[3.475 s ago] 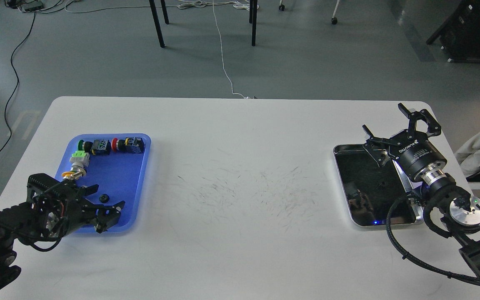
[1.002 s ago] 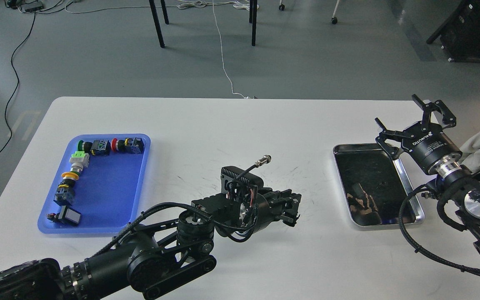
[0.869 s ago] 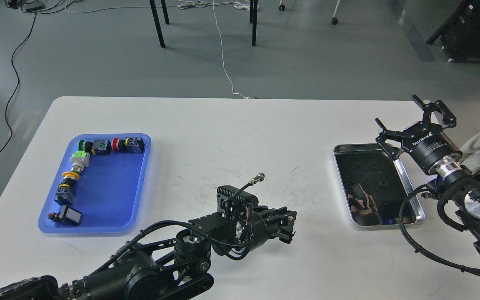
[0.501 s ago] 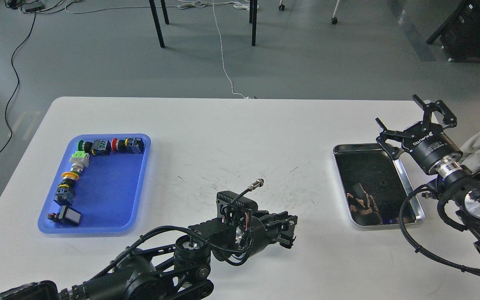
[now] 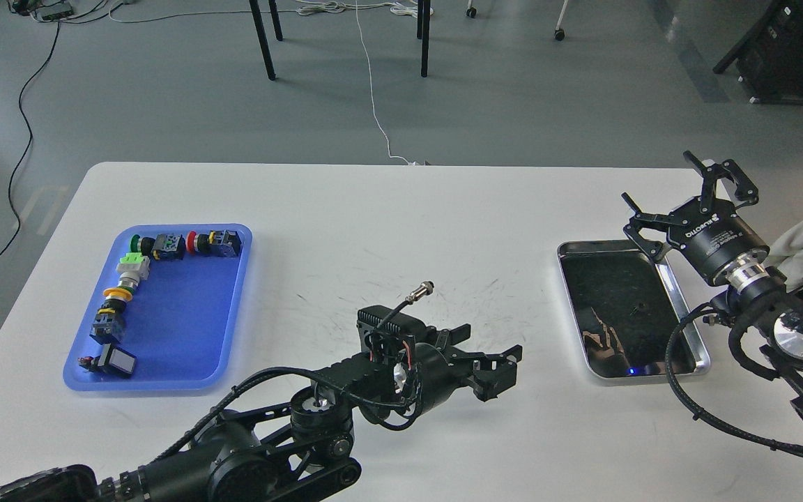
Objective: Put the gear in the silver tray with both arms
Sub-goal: 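Release the gear on the table and retract the left arm, then reach the right gripper down to the gear on the table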
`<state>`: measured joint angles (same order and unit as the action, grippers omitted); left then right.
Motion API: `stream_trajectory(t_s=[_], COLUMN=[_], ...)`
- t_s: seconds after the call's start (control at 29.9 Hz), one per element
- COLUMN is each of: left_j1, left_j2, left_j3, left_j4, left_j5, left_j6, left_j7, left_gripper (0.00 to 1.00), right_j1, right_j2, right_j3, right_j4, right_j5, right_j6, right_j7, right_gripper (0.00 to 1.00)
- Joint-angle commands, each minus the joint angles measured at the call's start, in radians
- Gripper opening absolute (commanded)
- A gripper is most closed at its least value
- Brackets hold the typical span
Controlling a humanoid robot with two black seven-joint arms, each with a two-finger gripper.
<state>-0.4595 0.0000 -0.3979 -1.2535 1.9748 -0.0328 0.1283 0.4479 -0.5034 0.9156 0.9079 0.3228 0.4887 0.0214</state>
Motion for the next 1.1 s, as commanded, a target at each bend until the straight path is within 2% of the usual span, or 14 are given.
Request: stream_trajectory(t_s=[0.0, 0.23, 0.4, 0.47, 0.57, 0.74, 0.84, 0.97, 1.07], left_j1=[-0.01, -0.042, -0.054, -0.044, -0.001, 0.11, 0.183, 0.248, 0.249], left_j2=[0.0, 0.006, 0.222, 0.313, 0.411, 0.449, 0.486, 0.511, 0.505], left_j3=[-0.148, -0.481, -0.616, -0.64, -0.689, -0.815, -0.864, -0.935, -0.979], left_j4=[-0.032, -0.133, -0.142, -0.149, -0.176, -0.176, -0.175, -0.164, -0.107], left_j5=[-0.031, -0.218, -0.486, -0.586, -0.746, -1.092, -1.227, -1.378, -1.456], left_j6=[0.028, 0.048, 0.143, 0.178, 0.22, 0.222, 0.191, 0.035, 0.011], left_j7=[0.007, 0.016, 0.011, -0.002, -0.022, -0.052, -0.049, -0.05, -0.049], left_gripper=[0.98, 0.98, 0.98, 0.98, 0.98, 0.98, 0.98, 0.98, 0.98], right_j1=[0.006, 0.034, 0.078, 0.133, 0.257, 0.515, 0.682, 0.82, 0.896], right_j2=[-0.023, -0.099, -0.122, -0.133, -0.176, -0.179, -0.175, -0.17, -0.103], right_j3=[-0.003, -0.012, -0.04, -0.116, -0.317, -0.696, -0.898, -1.044, -1.147], right_j4=[0.074, 0.265, 0.417, 0.471, 0.479, 0.539, 0.563, 0.614, 0.628], right_j5=[-0.027, -0.139, -0.255, -0.309, -0.352, -0.464, -0.554, -0.588, -0.674], right_j6=[0.0, -0.071, -0.159, -0.191, -0.202, -0.205, -0.205, -0.205, -0.205], right_j7=[-0.003, -0.009, -0.063, -0.08, -0.08, -0.083, -0.084, -0.087, -0.107], right_gripper=[0.97, 0.97, 0.97, 0.97, 0.97, 0.97, 0.97, 0.97, 0.97])
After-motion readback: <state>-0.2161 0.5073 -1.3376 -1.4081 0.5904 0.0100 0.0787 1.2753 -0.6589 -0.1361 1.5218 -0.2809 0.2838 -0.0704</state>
